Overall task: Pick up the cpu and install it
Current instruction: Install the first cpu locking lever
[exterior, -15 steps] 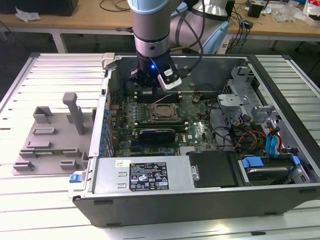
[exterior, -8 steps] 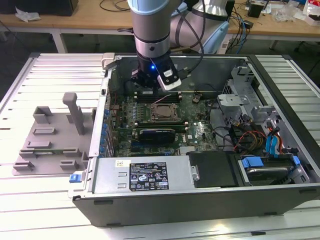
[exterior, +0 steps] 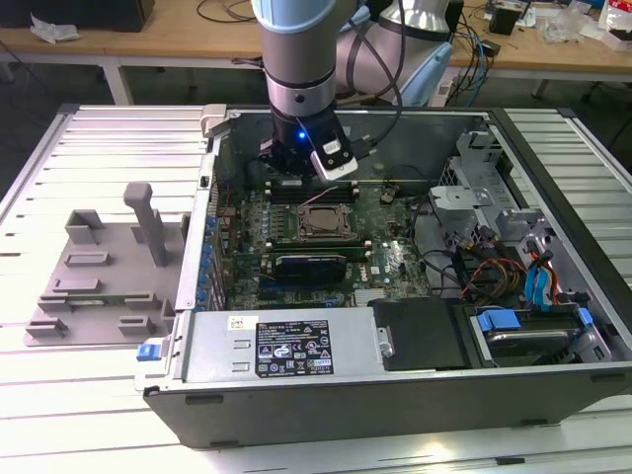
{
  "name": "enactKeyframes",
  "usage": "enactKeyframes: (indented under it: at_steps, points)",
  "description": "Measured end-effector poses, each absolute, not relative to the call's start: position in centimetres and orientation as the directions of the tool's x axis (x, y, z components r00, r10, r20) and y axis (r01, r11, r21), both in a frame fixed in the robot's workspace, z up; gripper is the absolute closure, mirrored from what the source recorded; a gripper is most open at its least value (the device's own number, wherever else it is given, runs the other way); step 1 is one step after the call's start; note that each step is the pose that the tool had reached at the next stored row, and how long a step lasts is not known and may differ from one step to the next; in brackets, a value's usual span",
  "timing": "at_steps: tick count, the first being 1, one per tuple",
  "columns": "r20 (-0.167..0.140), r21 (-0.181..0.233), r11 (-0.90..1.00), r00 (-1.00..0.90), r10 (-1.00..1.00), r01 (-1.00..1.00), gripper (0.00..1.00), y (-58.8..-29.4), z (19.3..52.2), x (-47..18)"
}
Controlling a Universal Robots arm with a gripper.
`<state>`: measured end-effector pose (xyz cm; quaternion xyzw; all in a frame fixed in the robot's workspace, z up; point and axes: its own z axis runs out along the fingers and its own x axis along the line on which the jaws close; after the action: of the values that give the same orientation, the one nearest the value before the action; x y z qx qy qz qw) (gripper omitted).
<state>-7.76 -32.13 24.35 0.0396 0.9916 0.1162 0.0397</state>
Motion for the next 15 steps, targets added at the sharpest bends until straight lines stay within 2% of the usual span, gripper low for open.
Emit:
enactKeyframes:
  at_steps: [15]
  points:
    - [-0.069,0.234,0.937,-0.957,0.281,0.259,0.89,-31.6,23.0,-7.3]
